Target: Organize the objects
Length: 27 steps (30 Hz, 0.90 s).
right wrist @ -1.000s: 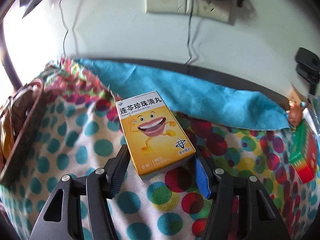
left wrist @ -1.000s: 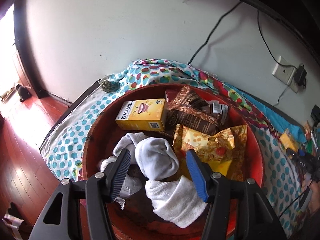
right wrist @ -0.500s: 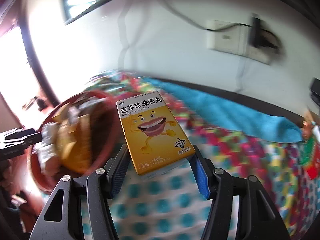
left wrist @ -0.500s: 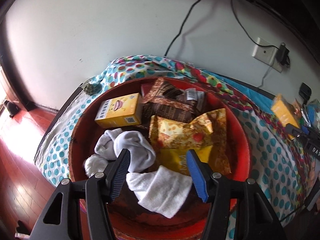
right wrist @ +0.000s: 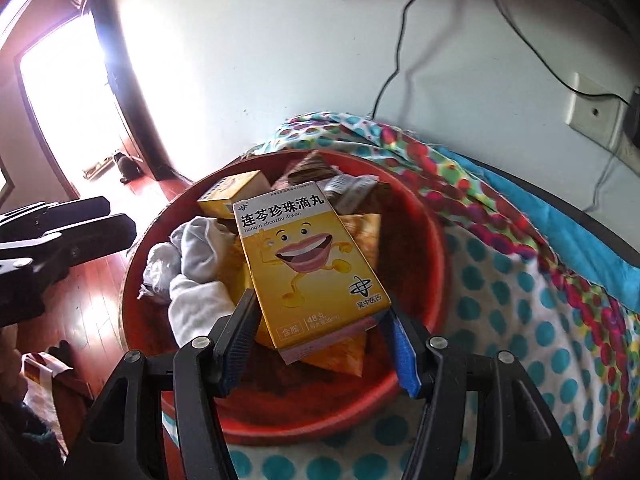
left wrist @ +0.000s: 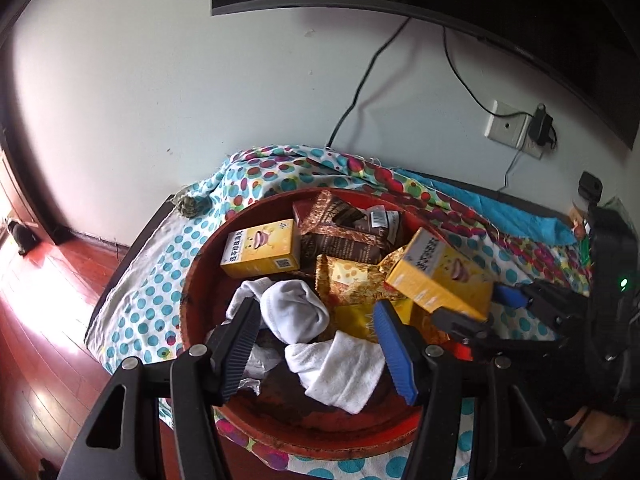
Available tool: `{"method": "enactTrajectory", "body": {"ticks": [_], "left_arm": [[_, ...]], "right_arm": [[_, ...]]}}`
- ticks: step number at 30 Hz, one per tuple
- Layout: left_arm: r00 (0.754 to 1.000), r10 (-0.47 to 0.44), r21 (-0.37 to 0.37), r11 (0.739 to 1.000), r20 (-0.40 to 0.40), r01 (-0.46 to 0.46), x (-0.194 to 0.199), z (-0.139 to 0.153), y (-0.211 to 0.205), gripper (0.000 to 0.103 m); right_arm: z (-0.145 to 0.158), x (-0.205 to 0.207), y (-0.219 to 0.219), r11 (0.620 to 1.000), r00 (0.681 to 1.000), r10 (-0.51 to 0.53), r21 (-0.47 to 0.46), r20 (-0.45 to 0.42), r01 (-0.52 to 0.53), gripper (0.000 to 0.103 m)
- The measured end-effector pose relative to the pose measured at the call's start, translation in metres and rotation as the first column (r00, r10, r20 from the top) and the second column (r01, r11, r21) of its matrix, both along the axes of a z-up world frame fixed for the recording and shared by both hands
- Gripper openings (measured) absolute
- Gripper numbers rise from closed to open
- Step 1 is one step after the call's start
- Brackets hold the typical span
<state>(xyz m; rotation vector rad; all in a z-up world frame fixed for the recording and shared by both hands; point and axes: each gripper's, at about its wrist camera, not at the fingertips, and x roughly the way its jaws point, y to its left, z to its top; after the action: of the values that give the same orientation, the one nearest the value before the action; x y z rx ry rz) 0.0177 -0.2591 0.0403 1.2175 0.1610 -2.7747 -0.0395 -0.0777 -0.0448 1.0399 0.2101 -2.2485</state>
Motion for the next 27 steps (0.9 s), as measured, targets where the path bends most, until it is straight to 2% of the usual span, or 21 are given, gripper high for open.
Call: {"method": "enactTrajectory", "body": {"ticks": [5, 11, 13, 14, 15, 22, 27], "left_arm": [[0.999, 0.045, 0.038, 0.998, 0.022, -0.046, -0.001, -0.004, -0.014, 0.061], [0.996, 0.069, 0.038, 0.997, 0.063, -0.072, -0.006, -0.013, -0.017, 0.061], [0.995, 0.065, 0.034, 0.997, 0.070, -0.068, -0.007, -0.015, -0.015, 0.061], [0.995, 0.063, 0.030, 0.997, 0.071, -0.066, -0.007, -0.015, -0.013, 0.061], [0.995, 0.062, 0.025, 0.998, 0.073, -0.064, -0.008, -0.016, -0.012, 0.061], [0.995, 0.044, 0.015, 0.999, 0.089, -0.045, -0.013, -0.018, 0.001, 0.061], [0.992, 0.025, 0.006, 1.000, 0.122, -0.026, -0.019, -0.021, 0.019, 0.061]], "right_arm": [[-0.005, 0.005, -0.022, 0.999, 0.999, 0.014, 0.049, -0.028, -0.013, 0.057], [-0.010, 0.003, -0.027, 0.998, 1.000, 0.024, 0.065, 0.001, -0.024, 0.059], [-0.010, 0.002, -0.025, 0.998, 1.000, 0.020, 0.055, 0.014, -0.020, 0.067], [-0.010, 0.002, -0.024, 0.998, 1.000, 0.013, 0.055, 0.015, -0.014, 0.075], [-0.009, 0.002, -0.023, 0.998, 1.000, 0.012, 0.055, 0.015, -0.013, 0.079], [0.003, 0.019, 0.000, 0.993, 0.999, -0.018, 0.118, 0.043, 0.013, 0.080], [0.011, 0.035, 0.030, 0.980, 0.992, -0.103, 0.175, 0.067, 0.089, 0.088]]}}
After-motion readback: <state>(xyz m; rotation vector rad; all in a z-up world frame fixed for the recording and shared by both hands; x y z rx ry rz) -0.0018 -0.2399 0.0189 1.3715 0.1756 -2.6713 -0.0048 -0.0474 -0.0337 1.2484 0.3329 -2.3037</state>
